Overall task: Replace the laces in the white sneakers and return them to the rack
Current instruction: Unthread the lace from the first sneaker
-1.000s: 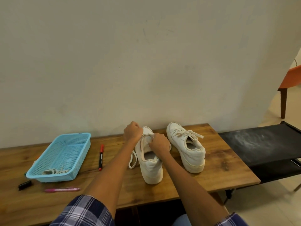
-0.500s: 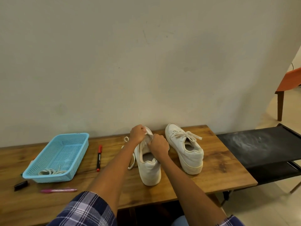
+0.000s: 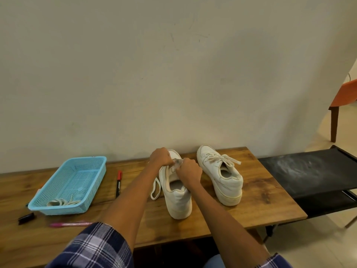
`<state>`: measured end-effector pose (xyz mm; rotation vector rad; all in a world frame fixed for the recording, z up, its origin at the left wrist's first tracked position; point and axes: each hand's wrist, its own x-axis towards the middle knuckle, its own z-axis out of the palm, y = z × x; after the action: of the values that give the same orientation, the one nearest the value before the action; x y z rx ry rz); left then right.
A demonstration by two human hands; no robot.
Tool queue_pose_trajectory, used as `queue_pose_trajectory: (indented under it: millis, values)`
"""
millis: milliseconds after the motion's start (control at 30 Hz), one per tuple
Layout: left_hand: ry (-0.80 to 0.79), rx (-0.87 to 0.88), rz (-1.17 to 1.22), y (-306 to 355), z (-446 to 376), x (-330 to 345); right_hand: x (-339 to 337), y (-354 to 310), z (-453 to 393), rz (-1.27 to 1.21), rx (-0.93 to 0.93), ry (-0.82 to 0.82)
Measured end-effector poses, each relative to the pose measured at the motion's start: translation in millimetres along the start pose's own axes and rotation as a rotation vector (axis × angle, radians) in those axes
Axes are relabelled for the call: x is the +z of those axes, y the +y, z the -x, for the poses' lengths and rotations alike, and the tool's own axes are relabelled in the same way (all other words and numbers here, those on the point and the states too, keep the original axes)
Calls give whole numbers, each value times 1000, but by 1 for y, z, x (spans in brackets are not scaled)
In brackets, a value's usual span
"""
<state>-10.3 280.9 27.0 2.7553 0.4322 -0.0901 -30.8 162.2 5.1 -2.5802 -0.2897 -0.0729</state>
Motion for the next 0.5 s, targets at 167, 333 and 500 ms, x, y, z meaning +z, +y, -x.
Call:
queue_pose_trajectory:
  millis: [167, 333, 500]
  values:
    - [149, -35, 565, 9, 6, 10, 0, 1, 2, 5, 25, 23]
    - [251, -420, 1713, 3, 5, 1, -3, 0, 3, 18, 47, -1]
    - [243, -221, 916, -5, 2, -21, 0, 0, 1, 27, 53, 3]
